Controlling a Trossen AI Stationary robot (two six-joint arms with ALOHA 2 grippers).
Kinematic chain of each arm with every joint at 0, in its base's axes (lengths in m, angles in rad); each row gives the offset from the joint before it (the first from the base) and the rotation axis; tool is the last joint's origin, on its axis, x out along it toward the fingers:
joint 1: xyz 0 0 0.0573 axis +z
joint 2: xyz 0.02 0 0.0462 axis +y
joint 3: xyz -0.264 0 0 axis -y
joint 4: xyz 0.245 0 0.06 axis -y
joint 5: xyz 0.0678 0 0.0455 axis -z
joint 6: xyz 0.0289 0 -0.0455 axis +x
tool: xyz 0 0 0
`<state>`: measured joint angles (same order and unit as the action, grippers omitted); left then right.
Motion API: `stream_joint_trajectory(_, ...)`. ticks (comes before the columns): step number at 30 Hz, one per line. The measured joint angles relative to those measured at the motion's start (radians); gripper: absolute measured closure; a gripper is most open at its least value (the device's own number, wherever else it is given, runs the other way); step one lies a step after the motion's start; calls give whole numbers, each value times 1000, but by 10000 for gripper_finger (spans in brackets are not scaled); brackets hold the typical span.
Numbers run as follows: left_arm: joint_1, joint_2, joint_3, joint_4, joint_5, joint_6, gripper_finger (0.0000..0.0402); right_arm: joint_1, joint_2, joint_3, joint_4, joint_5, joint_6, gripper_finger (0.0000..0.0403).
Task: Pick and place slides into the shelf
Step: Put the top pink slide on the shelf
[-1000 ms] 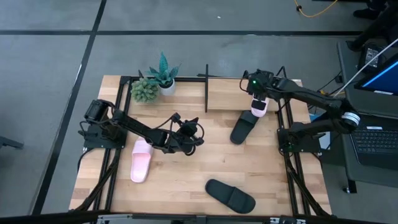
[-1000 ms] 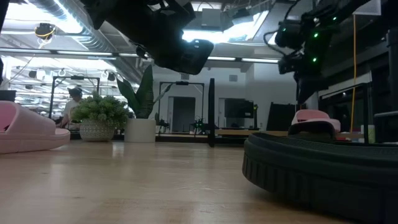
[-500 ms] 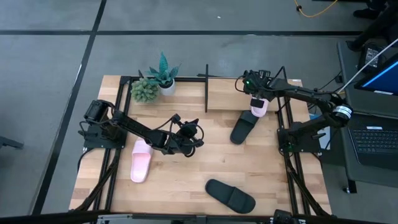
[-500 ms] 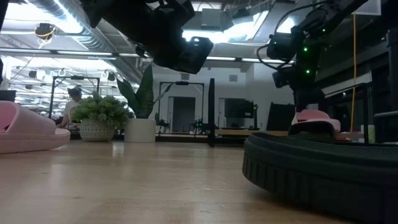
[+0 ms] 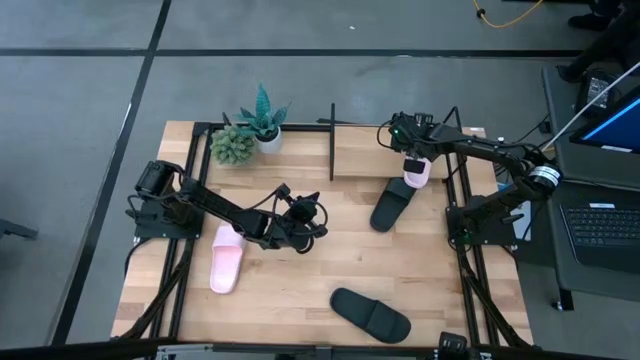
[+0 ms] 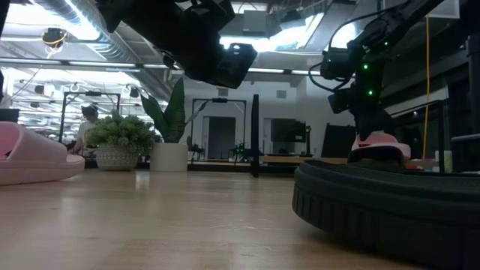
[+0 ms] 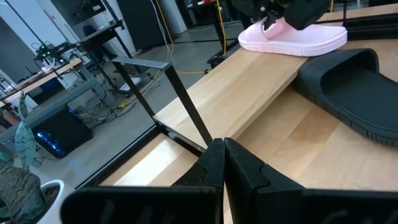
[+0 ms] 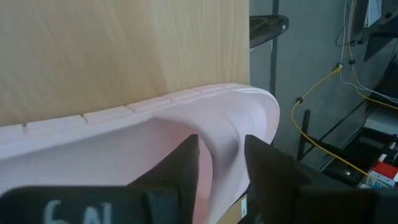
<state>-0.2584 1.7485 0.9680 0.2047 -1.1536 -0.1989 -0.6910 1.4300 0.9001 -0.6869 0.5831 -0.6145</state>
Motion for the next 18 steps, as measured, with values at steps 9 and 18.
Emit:
stream_joint_trajectory(9, 0, 0, 0, 0, 0, 0, 402, 0, 0, 0, 5, 25, 1, 389)
stream_joint_trajectory(18, 0, 0, 0, 0, 0, 0, 402, 1, 0, 0, -6, 58, -24, 392)
